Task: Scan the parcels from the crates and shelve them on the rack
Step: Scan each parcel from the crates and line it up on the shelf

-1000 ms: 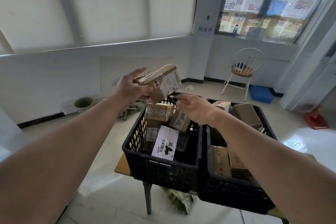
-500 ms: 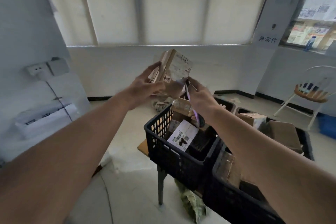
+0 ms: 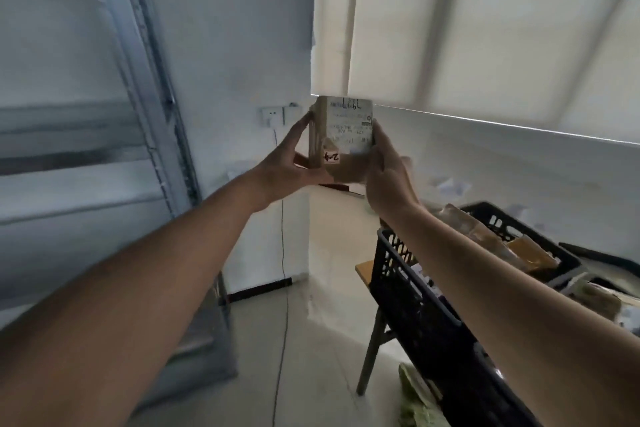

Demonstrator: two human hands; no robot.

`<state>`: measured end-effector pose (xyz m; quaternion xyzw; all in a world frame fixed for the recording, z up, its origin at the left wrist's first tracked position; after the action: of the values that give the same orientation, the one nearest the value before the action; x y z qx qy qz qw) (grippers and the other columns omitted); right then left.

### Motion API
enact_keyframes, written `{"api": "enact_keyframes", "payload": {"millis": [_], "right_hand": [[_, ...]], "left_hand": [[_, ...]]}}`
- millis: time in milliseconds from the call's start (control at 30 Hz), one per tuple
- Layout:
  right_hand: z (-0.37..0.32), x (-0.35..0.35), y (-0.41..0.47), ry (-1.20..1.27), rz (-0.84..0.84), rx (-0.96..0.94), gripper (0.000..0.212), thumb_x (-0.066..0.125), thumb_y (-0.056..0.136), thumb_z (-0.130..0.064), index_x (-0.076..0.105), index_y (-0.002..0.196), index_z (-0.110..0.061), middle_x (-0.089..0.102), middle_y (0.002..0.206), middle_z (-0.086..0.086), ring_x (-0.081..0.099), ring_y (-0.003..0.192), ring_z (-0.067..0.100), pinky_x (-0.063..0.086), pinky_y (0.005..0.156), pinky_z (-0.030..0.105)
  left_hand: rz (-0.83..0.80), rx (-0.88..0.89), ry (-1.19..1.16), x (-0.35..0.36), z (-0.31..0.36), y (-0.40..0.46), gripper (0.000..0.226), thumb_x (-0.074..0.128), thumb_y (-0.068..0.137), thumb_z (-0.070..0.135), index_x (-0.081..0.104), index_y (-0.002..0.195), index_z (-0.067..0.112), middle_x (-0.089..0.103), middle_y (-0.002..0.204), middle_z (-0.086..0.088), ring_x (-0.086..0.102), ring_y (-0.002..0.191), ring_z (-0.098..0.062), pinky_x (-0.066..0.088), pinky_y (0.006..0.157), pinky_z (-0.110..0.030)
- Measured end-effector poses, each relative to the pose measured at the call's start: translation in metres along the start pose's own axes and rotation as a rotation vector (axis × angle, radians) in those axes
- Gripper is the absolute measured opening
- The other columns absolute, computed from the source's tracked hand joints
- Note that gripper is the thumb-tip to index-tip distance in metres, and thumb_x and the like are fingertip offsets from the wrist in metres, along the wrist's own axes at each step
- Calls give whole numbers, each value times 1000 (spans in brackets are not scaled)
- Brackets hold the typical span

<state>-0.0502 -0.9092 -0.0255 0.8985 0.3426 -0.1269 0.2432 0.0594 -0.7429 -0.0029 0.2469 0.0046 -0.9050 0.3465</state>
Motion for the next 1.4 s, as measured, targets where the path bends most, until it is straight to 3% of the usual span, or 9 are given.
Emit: {"api": "enact_keyframes", "payload": {"millis": [133, 267, 500, 700, 867, 1000, 1133, 1300, 1400], "right_hand": [[-54, 61, -30, 51, -71, -127, 49, 32, 114, -37, 33, 157, -60, 46, 126, 10, 59, 103, 30, 57, 100, 55], [-104, 141, -61, 111, -186, -232, 49, 31, 109, -48, 31, 155, -65, 50, 129, 9, 61, 108, 27, 59, 100, 52], [-218, 273, -153, 169, -318, -321, 51, 34, 116, -32, 28, 162, -54, 39, 121, 5, 43, 94, 2, 47, 103, 35], [-311, 384, -224, 274, -425, -354, 52, 34, 115, -31, 29, 162, -52, 40, 139, 6, 48, 123, 19, 41, 118, 38], [-366, 462, -268, 242, -508, -370, 53, 32, 115, -28, 26, 162, -51, 41, 123, 7, 44, 90, 4, 37, 94, 24], [-402, 531, -288, 241, -589, -415, 54, 29, 116, -29, 21, 164, -50, 41, 120, 6, 37, 85, -3, 33, 76, 20], [-440, 605, -297, 277, -644, -480, 53, 30, 116, -30, 21, 165, -48, 38, 124, 4, 43, 96, 8, 38, 94, 23], [-490, 705, -294, 303, -704, -547, 53, 27, 116, -31, 17, 165, -50, 42, 122, 5, 38, 88, -4, 37, 77, 14], [-523, 756, -296, 356, -757, -561, 54, 28, 116, -29, 18, 165, -48, 43, 120, 6, 37, 88, -5, 35, 87, 21]], "left_hand": [[110, -18, 21, -66, -11, -64, 115, 89, 85, 27, 10, 162, 59, 64, 128, 7, 65, 113, -9, 56, 89, -30], [266, -70, -46, -138, -35, -133, 106, 86, 88, 17, 22, 160, 60, 60, 131, 3, 63, 122, -17, 61, 99, -46], [490, -169, -22, -274, -74, -261, 86, 76, 98, 36, 23, 162, 56, 55, 139, -3, 60, 126, -22, 60, 101, -47], [665, -210, 0, -384, -104, -362, 86, 76, 98, 30, 25, 164, 51, 53, 146, -3, 60, 127, -24, 58, 103, -51], [768, -247, 35, -460, -134, -433, 86, 78, 96, 33, 26, 163, 51, 54, 144, -2, 60, 127, -22, 61, 99, -50], [870, -256, 39, -517, -161, -473, 86, 79, 96, 33, 28, 160, 56, 50, 153, 0, 60, 128, -21, 64, 92, -46], [968, -260, -34, -576, -191, -498, 89, 82, 94, 24, 31, 160, 55, 47, 154, -3, 63, 126, -28, 67, 81, -48], [1100, -225, -117, -664, -225, -518, 92, 86, 88, 11, 41, 155, 55, 46, 157, -7, 65, 123, -33, 67, 77, -48], [1163, -214, -128, -714, -241, -531, 92, 85, 88, 7, 43, 156, 52, 50, 155, -7, 65, 124, -34, 67, 79, -50]]}}
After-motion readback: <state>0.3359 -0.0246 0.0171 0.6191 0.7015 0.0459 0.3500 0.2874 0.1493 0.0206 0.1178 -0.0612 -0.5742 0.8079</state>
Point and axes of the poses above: each hand's wrist, its own y-axis towards the middle knuckle, its own x-axis out of the palm, z = x × y, the point moved 4 cm from there along y, towards the middle knuckle
